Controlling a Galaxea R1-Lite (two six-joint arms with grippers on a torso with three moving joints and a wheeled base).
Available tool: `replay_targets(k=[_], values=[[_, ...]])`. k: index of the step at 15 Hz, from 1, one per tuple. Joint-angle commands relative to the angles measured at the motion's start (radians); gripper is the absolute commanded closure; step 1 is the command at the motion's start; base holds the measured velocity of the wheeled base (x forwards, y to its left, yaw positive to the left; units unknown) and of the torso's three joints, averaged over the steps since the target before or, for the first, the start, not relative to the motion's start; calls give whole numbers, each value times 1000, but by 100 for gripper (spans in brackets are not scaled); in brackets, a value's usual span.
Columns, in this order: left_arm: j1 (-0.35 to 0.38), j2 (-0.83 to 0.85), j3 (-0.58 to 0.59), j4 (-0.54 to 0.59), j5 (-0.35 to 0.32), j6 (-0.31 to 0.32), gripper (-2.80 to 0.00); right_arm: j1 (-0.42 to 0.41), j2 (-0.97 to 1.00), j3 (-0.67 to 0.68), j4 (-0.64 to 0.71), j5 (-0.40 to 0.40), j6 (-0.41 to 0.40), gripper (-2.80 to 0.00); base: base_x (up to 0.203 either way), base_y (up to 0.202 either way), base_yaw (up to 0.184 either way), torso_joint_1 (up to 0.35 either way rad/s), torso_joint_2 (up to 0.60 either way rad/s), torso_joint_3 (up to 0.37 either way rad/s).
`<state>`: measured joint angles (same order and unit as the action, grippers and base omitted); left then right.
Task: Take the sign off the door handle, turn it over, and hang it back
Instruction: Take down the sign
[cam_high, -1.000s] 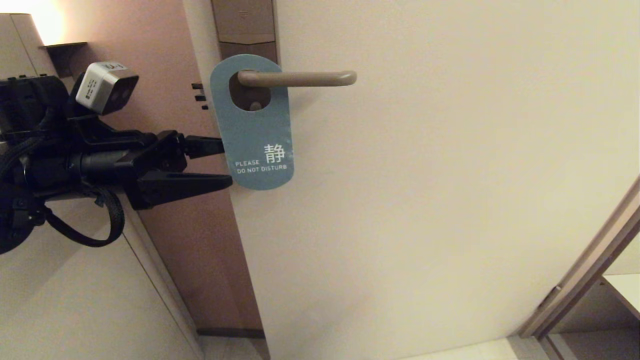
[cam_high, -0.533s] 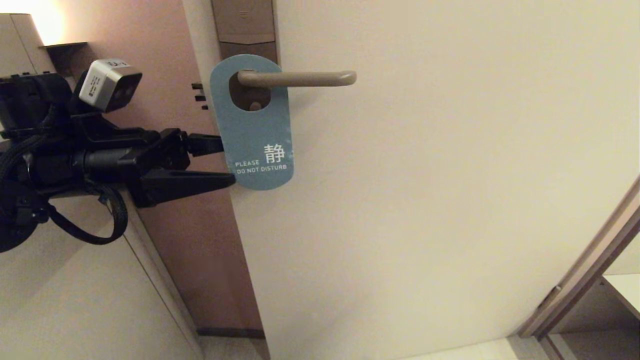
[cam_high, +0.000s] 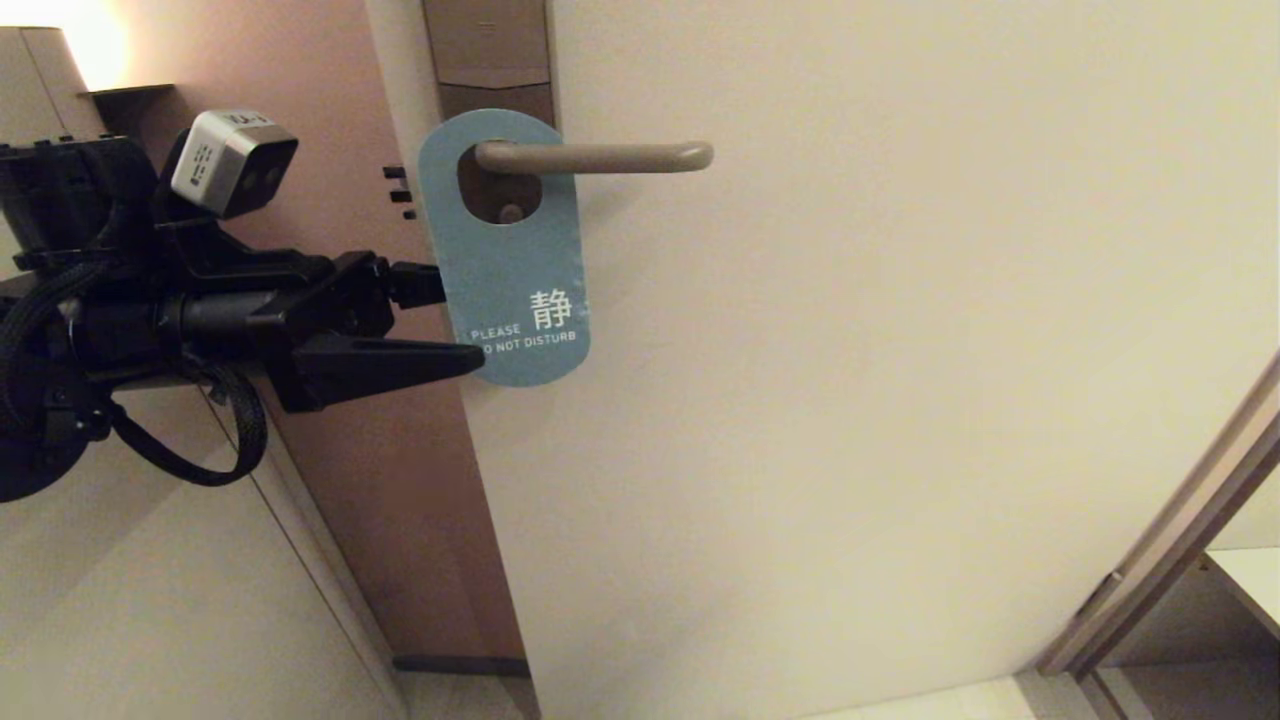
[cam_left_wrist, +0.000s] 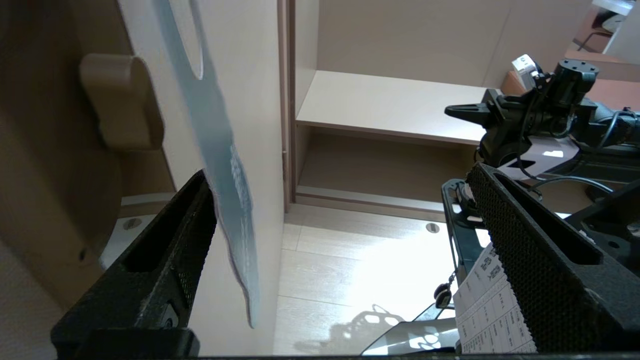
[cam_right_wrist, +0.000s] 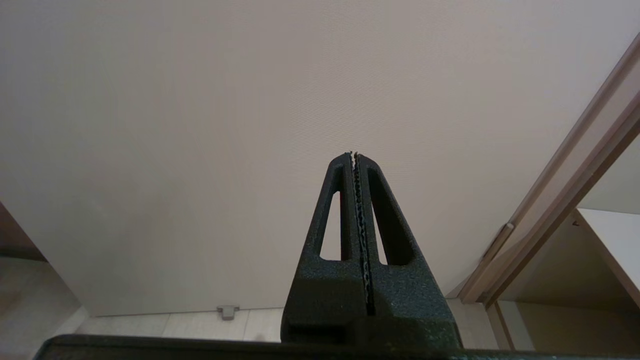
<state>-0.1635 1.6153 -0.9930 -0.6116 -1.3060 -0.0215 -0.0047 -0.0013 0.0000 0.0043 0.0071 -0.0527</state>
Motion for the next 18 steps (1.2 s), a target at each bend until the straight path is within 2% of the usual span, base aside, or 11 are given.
replay_targets(k=[1,7,10,18], values=[[-8,1,-1,-4,-6,0,-280,0,1,0,0,1,-1,0,0,0,0,0,0,0],[-14,27,-16,-9,24,7,-280,0,1,0,0,1,0,0,0,0,0,0,0,0],[-14,43,-16,-50,63,5,-280,0,1,0,0,1,0,0,0,0,0,0,0,0],[-65,72,-50,-73,67,2,-280,0,1,0,0,1,-1,0,0,0,0,0,0,0]])
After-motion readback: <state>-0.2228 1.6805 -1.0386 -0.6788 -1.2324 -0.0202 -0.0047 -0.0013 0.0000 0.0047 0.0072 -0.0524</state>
